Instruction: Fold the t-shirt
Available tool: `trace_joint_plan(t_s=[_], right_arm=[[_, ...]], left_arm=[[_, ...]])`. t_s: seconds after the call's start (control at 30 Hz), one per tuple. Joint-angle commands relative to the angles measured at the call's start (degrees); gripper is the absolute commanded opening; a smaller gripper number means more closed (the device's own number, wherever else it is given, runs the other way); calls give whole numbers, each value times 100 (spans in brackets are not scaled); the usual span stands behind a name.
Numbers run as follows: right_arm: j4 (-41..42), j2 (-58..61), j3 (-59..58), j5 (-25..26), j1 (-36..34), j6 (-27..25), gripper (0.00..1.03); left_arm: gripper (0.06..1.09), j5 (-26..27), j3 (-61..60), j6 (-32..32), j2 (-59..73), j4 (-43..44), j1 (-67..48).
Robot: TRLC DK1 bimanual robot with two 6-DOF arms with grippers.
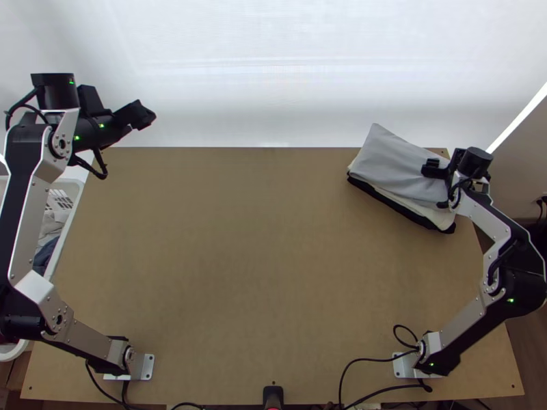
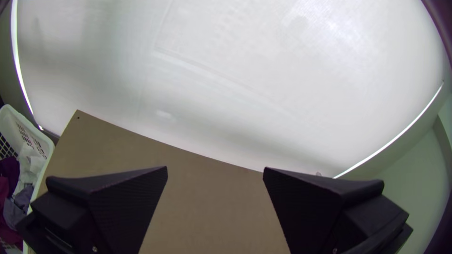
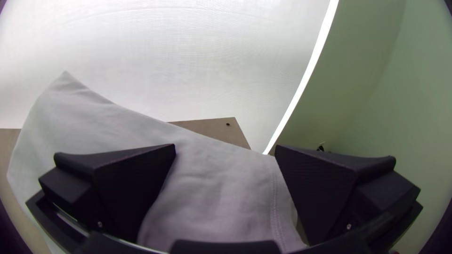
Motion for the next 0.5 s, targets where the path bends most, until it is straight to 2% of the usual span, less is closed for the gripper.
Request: trace_joint_plan(t_s=[0.0, 0.1, 0.23, 0.33, 0.4, 0.47], right_arm=[[-52, -532, 255, 153, -112, -42, 99], [-315, -1033, 449, 153, -103, -7, 99], [-895, -1736, 792, 144, -24, 248, 99], [-1370, -2088, 1222, 144, 29, 450, 99], [-1379, -2316, 1398, 144, 46, 511, 99], [-966, -2606, 1424, 144, 46, 573, 99]], left_arm=[[105, -97, 100, 39, -230, 74, 151], [105, -352, 83, 109, -344, 126, 212], [105, -906, -5, 294, -573, 223, 212], [105, -1134, -269, 382, -828, 496, 212], [105, -1205, -480, 417, -1021, 671, 274], [105, -1213, -735, 434, -1250, 961, 371]])
